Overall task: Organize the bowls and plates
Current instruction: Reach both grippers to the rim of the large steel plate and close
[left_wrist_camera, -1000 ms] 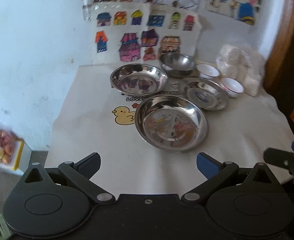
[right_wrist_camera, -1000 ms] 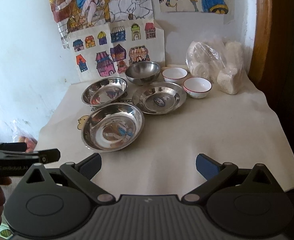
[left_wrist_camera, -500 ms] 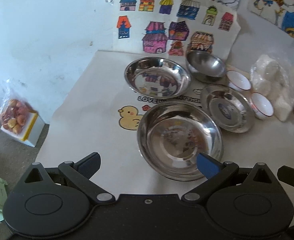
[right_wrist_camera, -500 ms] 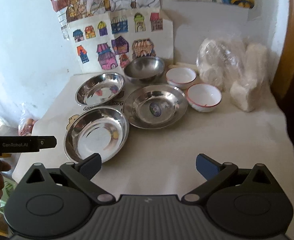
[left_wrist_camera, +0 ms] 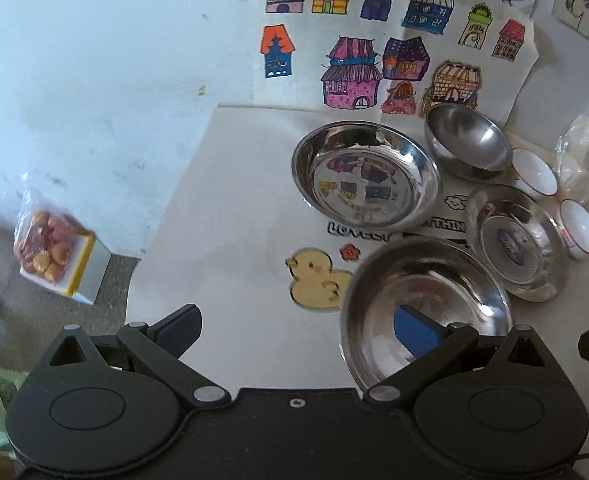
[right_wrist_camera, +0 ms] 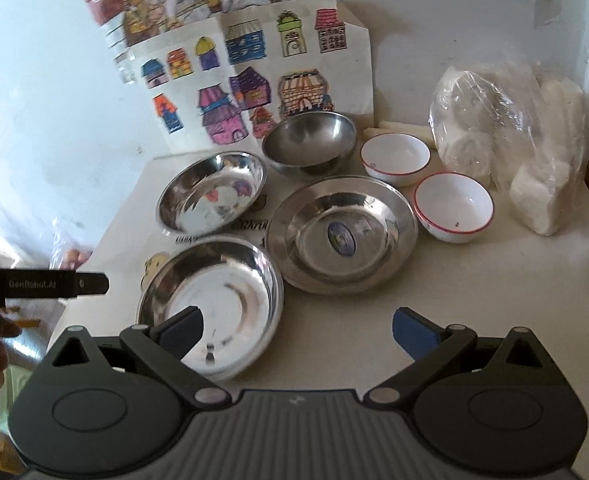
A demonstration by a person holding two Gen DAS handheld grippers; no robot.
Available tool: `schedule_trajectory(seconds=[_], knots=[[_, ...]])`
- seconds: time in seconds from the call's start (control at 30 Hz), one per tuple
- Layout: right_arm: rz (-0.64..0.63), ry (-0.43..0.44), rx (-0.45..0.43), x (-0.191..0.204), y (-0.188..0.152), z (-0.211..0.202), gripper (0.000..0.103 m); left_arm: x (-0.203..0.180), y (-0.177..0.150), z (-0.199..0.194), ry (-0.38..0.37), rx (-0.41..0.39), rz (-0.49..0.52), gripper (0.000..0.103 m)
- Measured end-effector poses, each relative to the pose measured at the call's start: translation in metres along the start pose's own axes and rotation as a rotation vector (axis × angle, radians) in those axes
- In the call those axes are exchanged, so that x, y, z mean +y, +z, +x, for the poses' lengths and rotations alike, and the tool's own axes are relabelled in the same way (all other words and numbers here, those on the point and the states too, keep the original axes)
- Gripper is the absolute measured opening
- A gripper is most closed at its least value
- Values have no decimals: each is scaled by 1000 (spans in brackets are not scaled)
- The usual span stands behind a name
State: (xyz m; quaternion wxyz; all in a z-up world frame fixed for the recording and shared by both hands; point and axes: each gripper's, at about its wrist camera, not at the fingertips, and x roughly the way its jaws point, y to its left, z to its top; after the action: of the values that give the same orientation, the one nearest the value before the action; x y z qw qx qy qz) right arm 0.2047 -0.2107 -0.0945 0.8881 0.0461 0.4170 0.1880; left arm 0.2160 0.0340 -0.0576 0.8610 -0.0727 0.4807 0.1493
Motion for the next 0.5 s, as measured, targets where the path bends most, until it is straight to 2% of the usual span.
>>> schedule_trajectory(seconds=[0.23,0.5], knots=[[14,-31,3,33,22,45,103,22,42,48,-32,24,62,102],[-1,-50,13,55,62,100,103,31,89,105,-52,38,125,102]])
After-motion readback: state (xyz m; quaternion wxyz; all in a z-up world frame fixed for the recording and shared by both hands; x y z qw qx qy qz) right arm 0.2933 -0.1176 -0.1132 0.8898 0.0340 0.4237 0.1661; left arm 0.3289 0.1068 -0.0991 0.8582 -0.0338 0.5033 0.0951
